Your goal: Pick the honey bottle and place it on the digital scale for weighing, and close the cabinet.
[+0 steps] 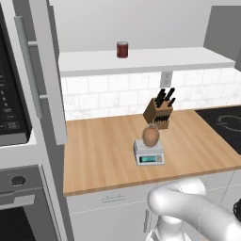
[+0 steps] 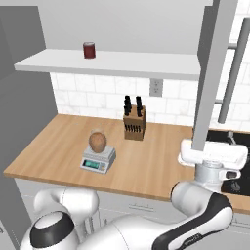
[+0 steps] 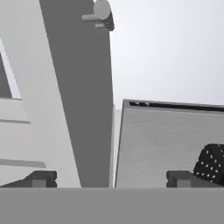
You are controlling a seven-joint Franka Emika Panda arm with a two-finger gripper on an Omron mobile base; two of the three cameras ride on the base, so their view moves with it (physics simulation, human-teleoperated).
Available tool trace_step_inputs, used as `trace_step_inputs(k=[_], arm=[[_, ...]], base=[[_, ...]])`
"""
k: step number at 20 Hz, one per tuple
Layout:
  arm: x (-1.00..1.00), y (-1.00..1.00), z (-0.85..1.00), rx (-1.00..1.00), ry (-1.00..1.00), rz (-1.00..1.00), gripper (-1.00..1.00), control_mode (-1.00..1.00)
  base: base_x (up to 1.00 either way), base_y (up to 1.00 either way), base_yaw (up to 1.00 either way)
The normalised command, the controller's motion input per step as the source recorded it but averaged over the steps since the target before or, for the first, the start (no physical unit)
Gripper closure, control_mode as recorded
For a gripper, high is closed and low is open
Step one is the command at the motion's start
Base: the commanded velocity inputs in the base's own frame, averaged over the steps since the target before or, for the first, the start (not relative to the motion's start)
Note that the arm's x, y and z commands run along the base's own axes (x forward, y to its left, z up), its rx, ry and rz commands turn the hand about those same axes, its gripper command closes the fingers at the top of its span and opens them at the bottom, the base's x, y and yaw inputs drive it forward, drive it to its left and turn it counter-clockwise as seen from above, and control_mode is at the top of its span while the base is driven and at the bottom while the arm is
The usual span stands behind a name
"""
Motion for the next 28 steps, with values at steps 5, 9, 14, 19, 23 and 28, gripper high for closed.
trace_step_inputs(k=[5,9,14,19,23,28], arm=[[0.20,-0.54,0.01,0.07,0.00,0.00,-1.00,-1.00],[-0.02,-0.20,0.46,0.11,-0.13,0.05,-1.00,-1.00],[-0.23,-0.03,0.79,0.11,-0.27,0.13,-1.00,-1.00],[-0.18,0.20,0.80,0.02,-0.22,0.14,-1.00,-1.00],[-0.35,0.66,0.65,-0.02,-0.19,0.09,-1.00,-1.00],[-0.31,0.96,0.31,-0.21,-0.05,-0.05,-1.00,-1.00]], base=[[0.00,0.00,0.00],[0.00,0.00,0.00],[0.00,0.00,0.00],[0.00,0.00,0.00],[0.00,0.00,0.00],[0.00,0.00,0.00]])
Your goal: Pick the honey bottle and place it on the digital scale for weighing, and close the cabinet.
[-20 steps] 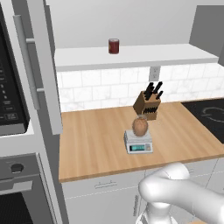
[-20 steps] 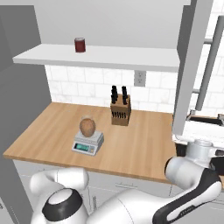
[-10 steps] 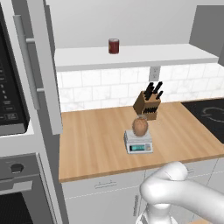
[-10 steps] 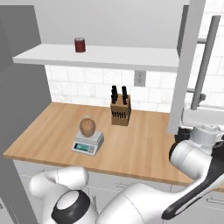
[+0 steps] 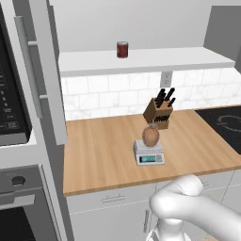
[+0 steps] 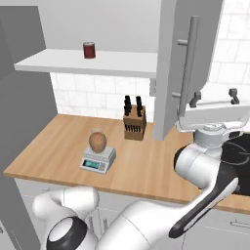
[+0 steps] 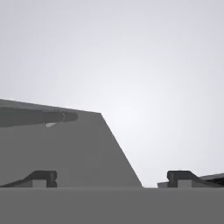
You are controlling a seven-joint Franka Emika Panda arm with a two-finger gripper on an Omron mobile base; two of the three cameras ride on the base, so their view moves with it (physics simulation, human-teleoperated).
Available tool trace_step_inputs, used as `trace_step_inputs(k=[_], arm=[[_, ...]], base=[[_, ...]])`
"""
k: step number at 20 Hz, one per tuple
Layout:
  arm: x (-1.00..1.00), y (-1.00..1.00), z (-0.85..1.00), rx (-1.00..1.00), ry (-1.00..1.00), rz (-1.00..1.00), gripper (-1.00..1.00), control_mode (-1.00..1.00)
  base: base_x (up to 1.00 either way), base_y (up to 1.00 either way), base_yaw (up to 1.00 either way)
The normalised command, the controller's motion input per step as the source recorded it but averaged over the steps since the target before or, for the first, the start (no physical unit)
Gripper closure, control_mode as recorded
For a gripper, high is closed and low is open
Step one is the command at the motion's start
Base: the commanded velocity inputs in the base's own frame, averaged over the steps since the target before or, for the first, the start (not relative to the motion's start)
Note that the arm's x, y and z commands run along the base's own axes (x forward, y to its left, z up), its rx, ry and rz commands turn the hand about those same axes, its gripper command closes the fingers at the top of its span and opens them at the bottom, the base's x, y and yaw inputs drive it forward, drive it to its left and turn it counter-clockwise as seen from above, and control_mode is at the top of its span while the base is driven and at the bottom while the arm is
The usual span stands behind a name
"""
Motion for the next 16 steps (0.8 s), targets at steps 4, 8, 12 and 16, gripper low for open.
trace_step_inputs(k=[4,8,12,16], arm=[[-0.02,1.00,-0.03,-0.36,0.05,-0.30,-1.00,-1.00],[0.34,0.90,-0.13,-0.35,0.24,-0.52,-1.00,-1.00],[0.74,0.67,0.00,-0.28,0.37,-0.58,-1.00,-1.00],[0.84,0.62,0.02,-0.25,0.42,-0.58,-1.00,-1.00]], base=[[0.00,0.00,0.00],[0.00,0.00,0.00],[0.00,0.00,0.00],[0.00,0.00,0.00]])
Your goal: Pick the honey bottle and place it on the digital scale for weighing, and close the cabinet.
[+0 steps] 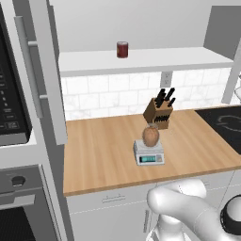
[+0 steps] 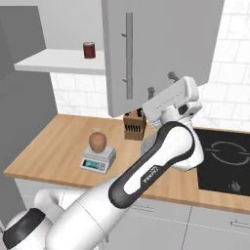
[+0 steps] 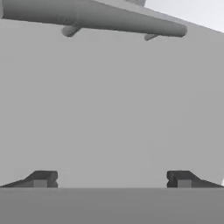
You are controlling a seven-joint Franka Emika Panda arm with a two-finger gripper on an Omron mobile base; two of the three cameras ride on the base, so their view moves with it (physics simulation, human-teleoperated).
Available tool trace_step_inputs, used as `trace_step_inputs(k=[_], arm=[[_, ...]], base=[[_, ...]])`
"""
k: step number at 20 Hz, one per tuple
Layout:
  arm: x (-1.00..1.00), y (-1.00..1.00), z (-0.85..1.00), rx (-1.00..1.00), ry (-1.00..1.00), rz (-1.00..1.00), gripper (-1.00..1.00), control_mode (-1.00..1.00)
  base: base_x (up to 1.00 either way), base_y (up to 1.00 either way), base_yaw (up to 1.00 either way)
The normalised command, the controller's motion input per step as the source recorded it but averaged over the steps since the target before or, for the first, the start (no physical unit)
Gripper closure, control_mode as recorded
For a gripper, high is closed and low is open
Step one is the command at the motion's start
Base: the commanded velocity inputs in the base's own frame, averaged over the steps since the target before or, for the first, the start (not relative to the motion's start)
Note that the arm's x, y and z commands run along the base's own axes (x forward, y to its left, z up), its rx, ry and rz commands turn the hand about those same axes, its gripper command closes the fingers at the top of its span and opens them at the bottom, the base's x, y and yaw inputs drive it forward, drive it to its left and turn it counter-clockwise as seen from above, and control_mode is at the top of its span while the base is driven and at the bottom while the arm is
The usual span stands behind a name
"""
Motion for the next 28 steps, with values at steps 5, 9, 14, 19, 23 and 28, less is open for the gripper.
trace_step_inputs(k=[5,9,14,19,23,28], arm=[[0.84,0.67,0.09,-0.23,0.34,-0.56,-1.00,-1.00],[0.96,0.77,0.00,-0.20,0.19,-0.44,-1.00,-1.00],[0.65,0.46,0.00,-0.09,0.08,-0.14,-1.00,-1.00],[0.54,0.24,0.00,-0.07,0.10,0.00,-1.00,-1.00],[0.48,0.18,0.00,-0.05,0.03,0.00,-1.00,-1.00],[0.51,0.18,-0.03,-0.04,0.00,0.00,-1.00,-1.00]], base=[[0.00,0.00,0.00],[0.00,0.00,0.00],[0.00,0.00,0.00],[0.00,0.00,0.00],[0.00,0.00,0.00],[0.00,0.00,0.00]])
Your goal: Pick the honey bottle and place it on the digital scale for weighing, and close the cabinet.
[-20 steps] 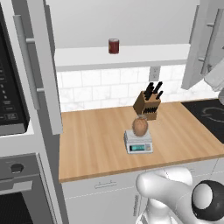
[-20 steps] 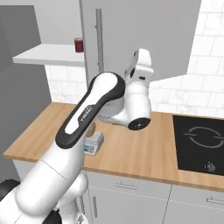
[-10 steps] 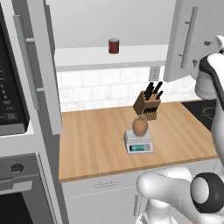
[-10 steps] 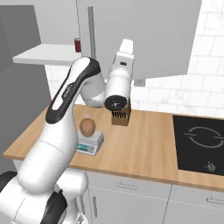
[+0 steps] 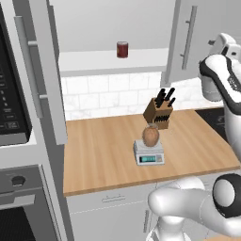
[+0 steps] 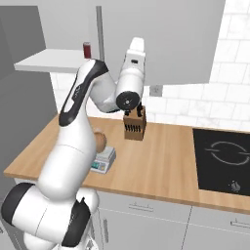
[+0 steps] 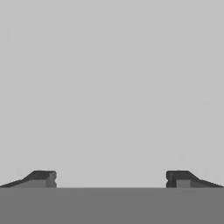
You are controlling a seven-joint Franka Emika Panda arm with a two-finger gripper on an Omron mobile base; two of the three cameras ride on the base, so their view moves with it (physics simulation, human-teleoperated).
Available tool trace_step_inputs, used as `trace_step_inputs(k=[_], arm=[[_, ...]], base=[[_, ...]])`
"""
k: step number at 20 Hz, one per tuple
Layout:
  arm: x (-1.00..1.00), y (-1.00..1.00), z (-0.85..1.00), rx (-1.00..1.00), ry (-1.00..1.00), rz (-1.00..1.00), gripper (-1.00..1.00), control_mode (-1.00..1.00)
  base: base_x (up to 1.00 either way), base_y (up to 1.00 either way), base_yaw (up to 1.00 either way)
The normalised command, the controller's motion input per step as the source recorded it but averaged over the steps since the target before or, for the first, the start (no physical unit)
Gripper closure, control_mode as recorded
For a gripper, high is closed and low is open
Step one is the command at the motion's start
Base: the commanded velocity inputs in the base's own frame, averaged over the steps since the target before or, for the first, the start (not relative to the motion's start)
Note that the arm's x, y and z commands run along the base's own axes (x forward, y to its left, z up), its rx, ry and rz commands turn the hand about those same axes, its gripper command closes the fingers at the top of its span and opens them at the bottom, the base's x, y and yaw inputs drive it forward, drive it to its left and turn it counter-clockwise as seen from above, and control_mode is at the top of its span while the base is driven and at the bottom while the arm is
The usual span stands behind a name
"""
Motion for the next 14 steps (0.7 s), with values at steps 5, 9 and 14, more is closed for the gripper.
trace_step_inputs(k=[5,9,14], arm=[[0.48,0.15,-0.13,-0.01,-0.03,0.00,-1.00,-1.00],[0.57,0.13,-0.07,0.00,0.00,0.00,-1.00,-1.00],[0.62,0.12,-0.08,0.00,0.00,0.00,-1.00,-1.00]], base=[[0.00,0.00,0.00],[0.00,0.00,0.00],[0.00,0.00,0.00]])
